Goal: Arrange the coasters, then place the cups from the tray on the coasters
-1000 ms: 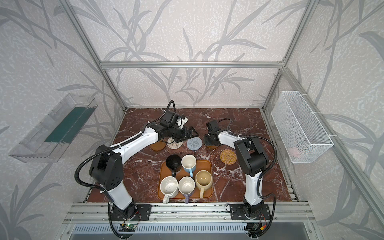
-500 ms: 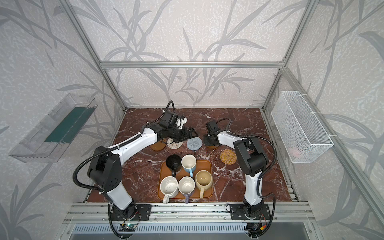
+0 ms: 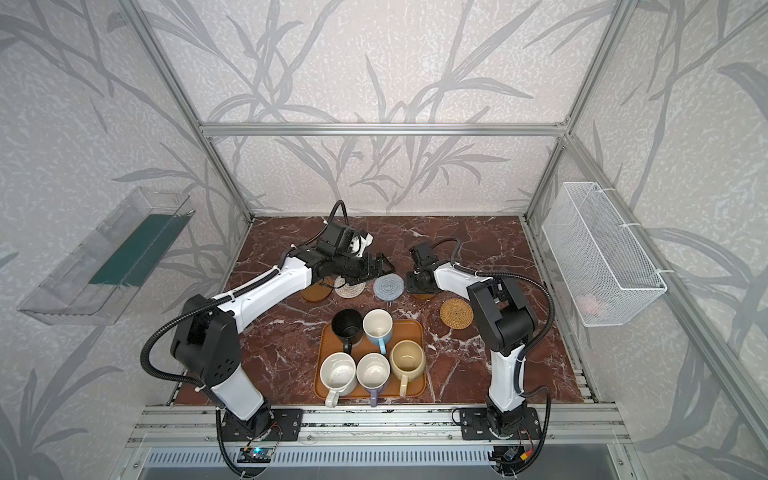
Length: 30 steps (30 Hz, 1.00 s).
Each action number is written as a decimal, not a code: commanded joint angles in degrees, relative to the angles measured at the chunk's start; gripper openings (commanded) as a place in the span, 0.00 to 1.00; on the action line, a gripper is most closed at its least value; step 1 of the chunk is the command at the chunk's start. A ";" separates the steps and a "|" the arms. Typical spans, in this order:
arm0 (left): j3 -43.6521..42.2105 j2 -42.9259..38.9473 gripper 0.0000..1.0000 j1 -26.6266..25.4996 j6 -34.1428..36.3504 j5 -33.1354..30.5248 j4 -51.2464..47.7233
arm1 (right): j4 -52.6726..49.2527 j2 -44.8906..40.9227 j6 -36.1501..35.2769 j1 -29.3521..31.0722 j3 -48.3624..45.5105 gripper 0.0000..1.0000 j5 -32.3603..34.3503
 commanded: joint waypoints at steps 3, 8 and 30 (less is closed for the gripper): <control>-1.00 -2.70 0.97 -0.11 -0.53 -1.19 0.36 | 0.89 -5.25 0.14 0.59 -4.12 0.53 0.63; -0.95 -3.62 0.97 -0.31 -1.54 -1.71 0.56 | 3.62 -11.13 -0.68 0.96 -7.54 0.58 1.17; 0.20 -8.46 0.97 -8.64 -1.32 -7.27 1.43 | -6.32 -48.57 -5.32 -0.78 -25.36 0.99 9.42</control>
